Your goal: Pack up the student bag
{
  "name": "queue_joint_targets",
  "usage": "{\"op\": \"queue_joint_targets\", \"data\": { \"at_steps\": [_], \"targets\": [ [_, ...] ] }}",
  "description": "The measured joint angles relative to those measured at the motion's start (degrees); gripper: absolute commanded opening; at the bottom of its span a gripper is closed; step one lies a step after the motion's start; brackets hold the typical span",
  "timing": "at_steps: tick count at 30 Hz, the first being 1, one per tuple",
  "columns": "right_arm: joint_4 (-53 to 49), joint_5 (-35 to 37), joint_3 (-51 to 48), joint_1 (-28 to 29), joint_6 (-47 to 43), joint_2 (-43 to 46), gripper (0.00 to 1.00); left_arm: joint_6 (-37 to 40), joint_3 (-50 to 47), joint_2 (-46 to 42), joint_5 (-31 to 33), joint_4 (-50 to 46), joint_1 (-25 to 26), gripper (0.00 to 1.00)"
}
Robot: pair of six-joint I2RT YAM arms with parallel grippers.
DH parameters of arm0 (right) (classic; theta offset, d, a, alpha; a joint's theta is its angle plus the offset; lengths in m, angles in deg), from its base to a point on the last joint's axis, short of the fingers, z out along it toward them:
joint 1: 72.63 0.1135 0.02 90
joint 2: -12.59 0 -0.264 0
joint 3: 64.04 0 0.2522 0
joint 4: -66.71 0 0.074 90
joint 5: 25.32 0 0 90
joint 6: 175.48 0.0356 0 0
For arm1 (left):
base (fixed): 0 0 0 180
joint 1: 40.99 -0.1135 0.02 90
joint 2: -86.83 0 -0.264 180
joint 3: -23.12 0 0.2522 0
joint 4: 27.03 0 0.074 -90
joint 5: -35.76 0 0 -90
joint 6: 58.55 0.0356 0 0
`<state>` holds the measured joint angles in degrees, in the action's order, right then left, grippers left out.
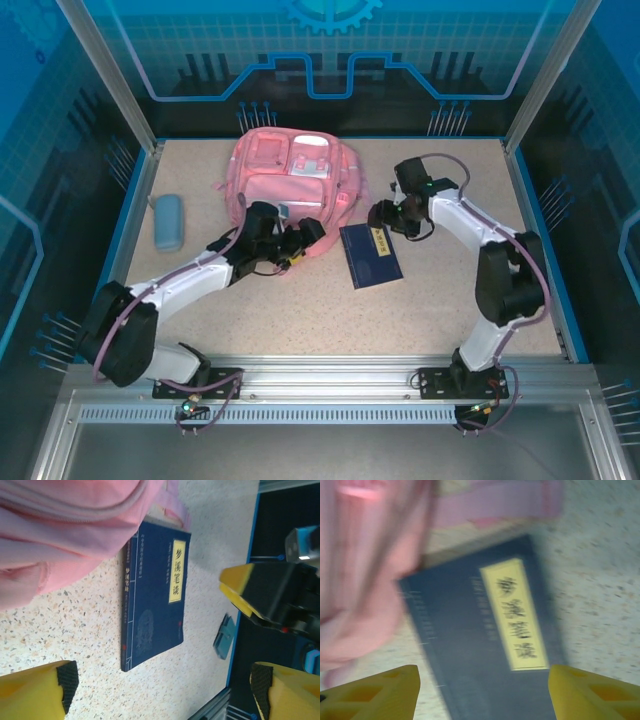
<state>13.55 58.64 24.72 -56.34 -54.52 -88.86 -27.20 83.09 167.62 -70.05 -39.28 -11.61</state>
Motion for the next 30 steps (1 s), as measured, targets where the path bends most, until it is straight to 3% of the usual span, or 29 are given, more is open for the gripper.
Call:
{"op": "queue_joint_targets", "data": {
  "at_steps": [12,19,30],
  "targets": [
    [-1.2,-0.1,-0.8,-1.0,-3.7,-7.6,0.67,0.7,8.6,15.8,1.1,-1.5,6.6,0.66],
    [-1.0,-2.8,-0.9,-1.0,-4.4,-8.5,0.61,0.8,14.5,23.1,2.0,-5.2,8.4,0.63],
    [-0.4,-8.2,-1.6,-1.2,-4.5,-9.0,0.54,2.1,18.3,29.7,2.3,-7.3,8.7,0.51]
  ]
}}
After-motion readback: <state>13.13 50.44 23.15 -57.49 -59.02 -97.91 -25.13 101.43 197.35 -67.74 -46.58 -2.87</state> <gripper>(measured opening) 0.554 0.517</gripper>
